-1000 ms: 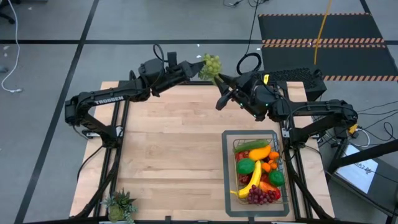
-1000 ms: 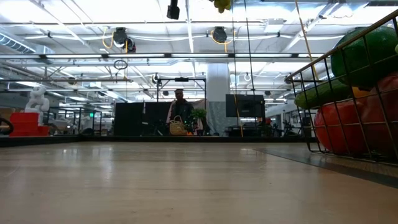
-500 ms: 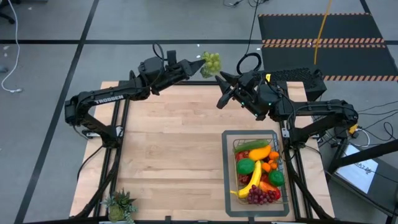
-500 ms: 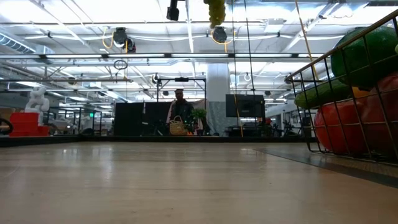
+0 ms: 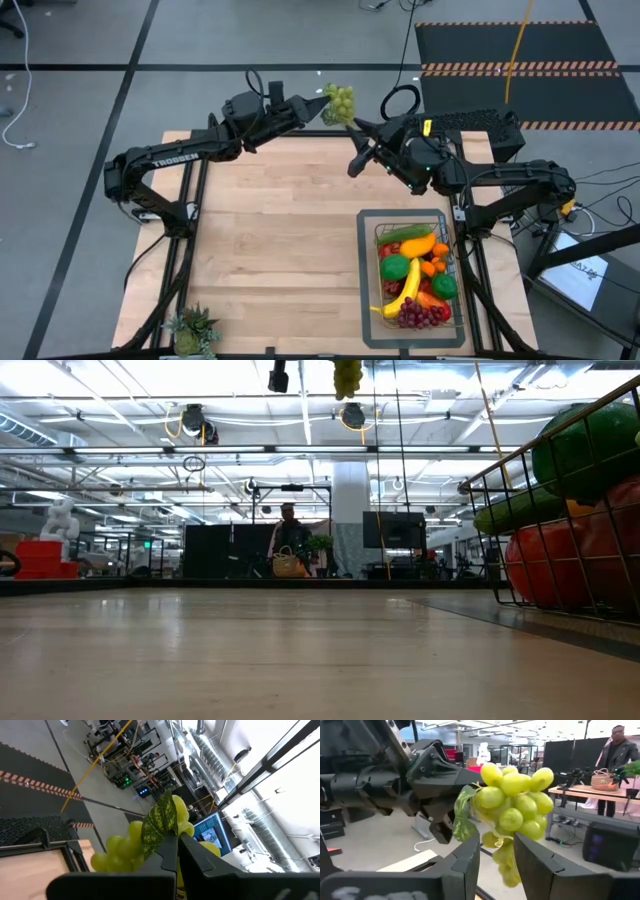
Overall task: Build produce basket
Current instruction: Put the green grapes into the wire basket
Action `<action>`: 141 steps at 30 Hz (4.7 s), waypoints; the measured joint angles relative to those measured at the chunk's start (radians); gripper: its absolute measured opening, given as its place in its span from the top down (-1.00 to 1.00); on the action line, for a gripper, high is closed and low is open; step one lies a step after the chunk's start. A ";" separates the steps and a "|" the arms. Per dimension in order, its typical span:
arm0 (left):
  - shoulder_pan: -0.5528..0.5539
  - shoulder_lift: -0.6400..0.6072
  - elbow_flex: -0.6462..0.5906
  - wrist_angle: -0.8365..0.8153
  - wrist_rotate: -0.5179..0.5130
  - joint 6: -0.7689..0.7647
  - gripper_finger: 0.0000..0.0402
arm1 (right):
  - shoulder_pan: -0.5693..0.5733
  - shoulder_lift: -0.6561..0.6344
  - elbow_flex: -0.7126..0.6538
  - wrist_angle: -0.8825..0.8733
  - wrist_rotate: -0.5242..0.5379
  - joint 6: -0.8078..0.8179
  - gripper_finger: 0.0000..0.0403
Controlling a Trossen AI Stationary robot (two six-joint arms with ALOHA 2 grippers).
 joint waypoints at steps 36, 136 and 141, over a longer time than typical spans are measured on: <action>0.012 0.000 0.000 -0.002 0.003 0.017 0.98 | -0.071 0.005 0.000 0.017 -0.086 0.080 0.61; -0.293 -0.005 0.001 -0.033 0.112 0.083 0.35 | 0.728 -0.351 0.000 -0.408 -0.314 0.584 1.00; -0.281 -0.005 0.001 -0.033 0.177 0.085 0.35 | 0.742 -0.342 0.000 -0.496 -0.241 0.700 1.00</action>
